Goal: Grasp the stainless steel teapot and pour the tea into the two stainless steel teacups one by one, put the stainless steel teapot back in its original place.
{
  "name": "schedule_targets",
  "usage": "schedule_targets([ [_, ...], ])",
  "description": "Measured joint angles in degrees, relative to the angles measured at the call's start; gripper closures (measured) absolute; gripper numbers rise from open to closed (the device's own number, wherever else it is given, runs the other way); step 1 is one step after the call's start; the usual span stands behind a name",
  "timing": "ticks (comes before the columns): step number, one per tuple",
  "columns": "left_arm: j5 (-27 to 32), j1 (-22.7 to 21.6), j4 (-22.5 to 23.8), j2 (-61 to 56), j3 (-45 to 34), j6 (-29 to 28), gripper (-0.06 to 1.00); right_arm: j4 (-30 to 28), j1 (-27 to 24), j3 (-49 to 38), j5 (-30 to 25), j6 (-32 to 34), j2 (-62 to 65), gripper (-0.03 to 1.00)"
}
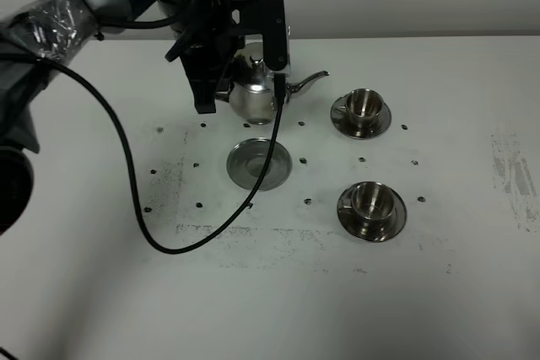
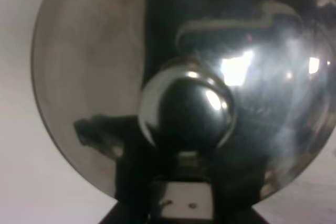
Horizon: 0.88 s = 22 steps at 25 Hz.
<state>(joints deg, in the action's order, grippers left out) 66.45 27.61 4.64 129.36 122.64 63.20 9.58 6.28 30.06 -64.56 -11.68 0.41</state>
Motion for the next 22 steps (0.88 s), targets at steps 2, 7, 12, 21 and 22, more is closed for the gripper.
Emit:
schedule_targets([
  [2, 1.0, 0.0, 0.5, 3.3, 4.3, 1.1, 0.77, 0.0, 0.0, 0.0, 0.0, 0.0, 0.0, 0.56],
  [7, 1.4, 0.4, 2.4, 8.9, 11.3, 2.8, 0.77, 0.0, 0.0, 0.0, 0.0, 0.0, 0.0, 0.56],
  [12, -2.4, 1.8, 8.0, 11.0, 12.7, 3.5, 0.77, 0.0, 0.0, 0.0, 0.0, 0.0, 0.0, 0.56],
  [21, -10.9, 4.1, 13.9, 13.1, 12.7, 3.5, 0.77, 0.0, 0.0, 0.0, 0.0, 0.0, 0.0, 0.56],
  [22, -11.7, 4.2, 14.3, 13.4, 12.8, 3.5, 0.77, 0.0, 0.0, 0.0, 0.0, 0.0, 0.0, 0.56],
])
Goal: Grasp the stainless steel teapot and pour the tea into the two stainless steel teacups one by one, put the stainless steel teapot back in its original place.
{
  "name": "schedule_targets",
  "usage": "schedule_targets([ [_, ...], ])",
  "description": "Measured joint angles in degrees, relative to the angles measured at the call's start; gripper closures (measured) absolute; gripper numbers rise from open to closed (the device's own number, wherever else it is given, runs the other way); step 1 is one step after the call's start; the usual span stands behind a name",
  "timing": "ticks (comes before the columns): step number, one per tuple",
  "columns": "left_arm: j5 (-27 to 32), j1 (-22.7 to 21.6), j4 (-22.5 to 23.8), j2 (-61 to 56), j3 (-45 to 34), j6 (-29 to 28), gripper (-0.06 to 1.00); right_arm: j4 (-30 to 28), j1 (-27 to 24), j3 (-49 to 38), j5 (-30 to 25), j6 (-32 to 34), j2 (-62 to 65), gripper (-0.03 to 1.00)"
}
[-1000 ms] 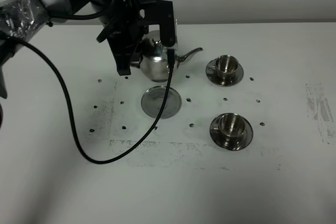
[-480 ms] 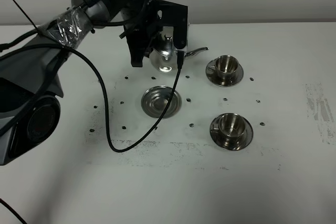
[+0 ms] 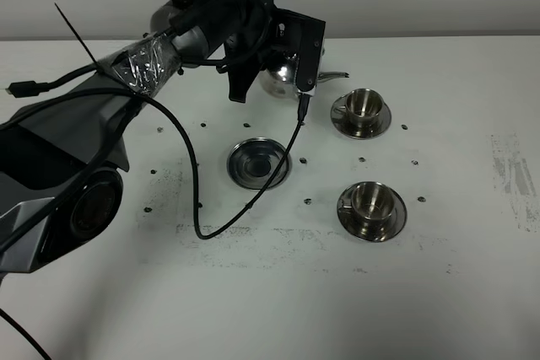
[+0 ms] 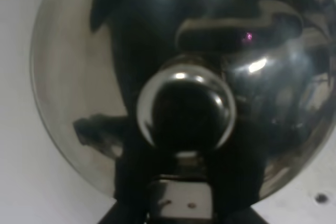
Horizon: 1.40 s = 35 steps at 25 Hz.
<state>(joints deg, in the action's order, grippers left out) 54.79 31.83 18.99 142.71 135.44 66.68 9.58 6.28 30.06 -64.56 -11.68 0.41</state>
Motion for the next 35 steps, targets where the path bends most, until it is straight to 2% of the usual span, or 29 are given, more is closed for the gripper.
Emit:
schedule_targets([
  [10, -5.3, 0.8, 4.3, 2.8, 0.1, -0.2, 0.77, 0.0, 0.0, 0.0, 0.0, 0.0, 0.0, 0.56],
  [17, -8.3, 2.3, 10.2, 2.9, 0.1, -2.3, 0.77, 0.0, 0.0, 0.0, 0.0, 0.0, 0.0, 0.56],
  [24, -9.4, 3.6, 14.2, 2.9, 0.1, -2.4, 0.77, 0.0, 0.0, 0.0, 0.0, 0.0, 0.0, 0.56],
  [35, -10.6, 4.4, 18.0, 4.3, 0.1, 1.3, 0.77, 0.0, 0.0, 0.0, 0.0, 0.0, 0.0, 0.56],
])
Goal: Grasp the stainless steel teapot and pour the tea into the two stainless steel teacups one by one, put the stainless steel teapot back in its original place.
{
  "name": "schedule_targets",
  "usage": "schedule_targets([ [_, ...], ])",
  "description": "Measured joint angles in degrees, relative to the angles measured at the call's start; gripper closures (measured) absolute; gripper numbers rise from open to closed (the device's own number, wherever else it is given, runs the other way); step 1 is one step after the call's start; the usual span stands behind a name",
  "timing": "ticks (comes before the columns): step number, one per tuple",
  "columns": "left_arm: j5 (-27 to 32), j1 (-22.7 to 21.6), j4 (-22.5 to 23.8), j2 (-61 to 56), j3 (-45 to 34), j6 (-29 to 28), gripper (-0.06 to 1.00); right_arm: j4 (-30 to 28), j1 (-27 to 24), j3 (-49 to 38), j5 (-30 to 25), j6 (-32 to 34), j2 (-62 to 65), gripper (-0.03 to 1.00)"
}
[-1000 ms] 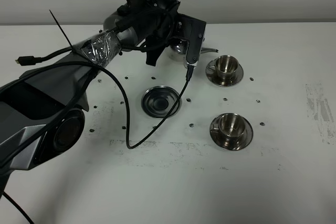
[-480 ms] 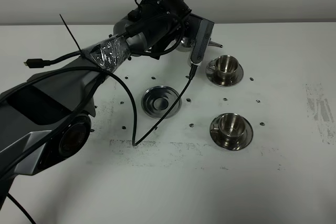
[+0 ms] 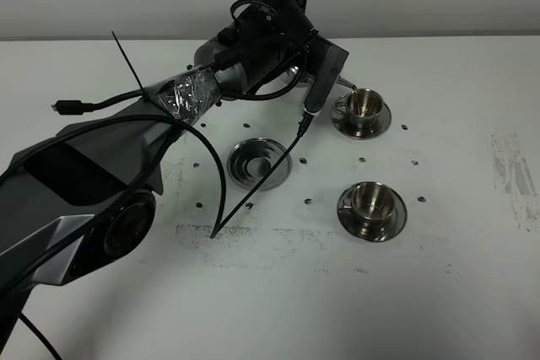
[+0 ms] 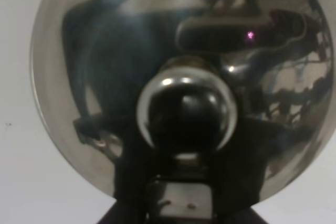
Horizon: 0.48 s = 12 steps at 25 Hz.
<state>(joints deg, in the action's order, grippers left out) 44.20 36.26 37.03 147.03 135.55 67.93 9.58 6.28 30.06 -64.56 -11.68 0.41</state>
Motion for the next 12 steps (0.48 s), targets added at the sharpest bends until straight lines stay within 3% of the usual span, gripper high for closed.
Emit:
schedule_targets([
  [12, -2.0, 0.2, 3.9, 0.5, 0.0, 0.1, 0.77, 0.0, 0.0, 0.0, 0.0, 0.0, 0.0, 0.56],
])
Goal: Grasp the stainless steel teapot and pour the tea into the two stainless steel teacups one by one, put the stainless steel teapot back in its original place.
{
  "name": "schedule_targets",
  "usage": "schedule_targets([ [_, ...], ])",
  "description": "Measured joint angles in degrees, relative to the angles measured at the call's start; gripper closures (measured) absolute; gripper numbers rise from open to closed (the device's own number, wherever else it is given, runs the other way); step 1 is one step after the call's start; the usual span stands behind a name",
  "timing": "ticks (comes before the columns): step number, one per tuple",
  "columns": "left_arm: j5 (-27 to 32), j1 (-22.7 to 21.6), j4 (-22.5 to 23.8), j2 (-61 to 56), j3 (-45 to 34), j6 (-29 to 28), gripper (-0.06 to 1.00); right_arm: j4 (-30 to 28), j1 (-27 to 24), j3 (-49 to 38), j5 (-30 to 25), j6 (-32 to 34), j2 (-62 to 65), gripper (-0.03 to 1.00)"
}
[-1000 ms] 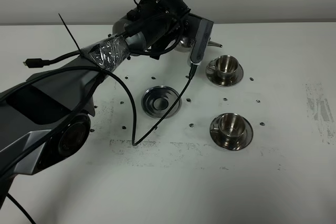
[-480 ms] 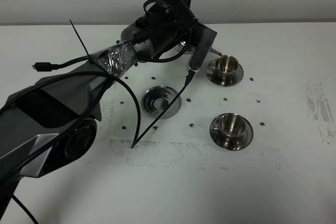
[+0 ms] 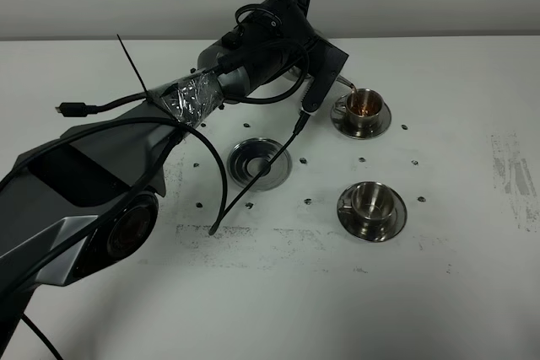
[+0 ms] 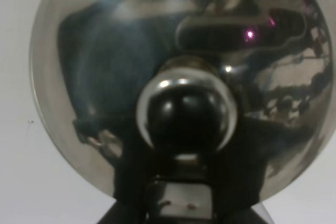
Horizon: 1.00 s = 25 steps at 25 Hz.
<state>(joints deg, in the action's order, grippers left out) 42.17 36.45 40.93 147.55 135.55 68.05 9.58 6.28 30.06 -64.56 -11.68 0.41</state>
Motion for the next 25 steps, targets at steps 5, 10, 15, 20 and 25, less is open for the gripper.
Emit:
schedule_targets([
  [5, -1.0, 0.0, 0.9, 0.0, 0.0, 0.5, 0.77, 0.0, 0.0, 0.0, 0.0, 0.0, 0.0, 0.56],
  [10, -1.8, 0.0, 1.5, 0.0, 0.0, 2.0, 0.77, 0.0, 0.0, 0.0, 0.0, 0.0, 0.0, 0.56],
  [15, -2.3, 0.0, 1.5, 0.0, 0.0, 3.4, 0.77, 0.0, 0.0, 0.0, 0.0, 0.0, 0.0, 0.56],
  [20, -2.8, 0.0, 1.4, 0.0, 0.0, 4.6, 0.77, 0.0, 0.0, 0.0, 0.0, 0.0, 0.0, 0.56],
  [25, -3.3, 0.0, 1.4, 0.0, 0.0, 6.9, 0.77, 0.0, 0.0, 0.0, 0.0, 0.0, 0.0, 0.56],
])
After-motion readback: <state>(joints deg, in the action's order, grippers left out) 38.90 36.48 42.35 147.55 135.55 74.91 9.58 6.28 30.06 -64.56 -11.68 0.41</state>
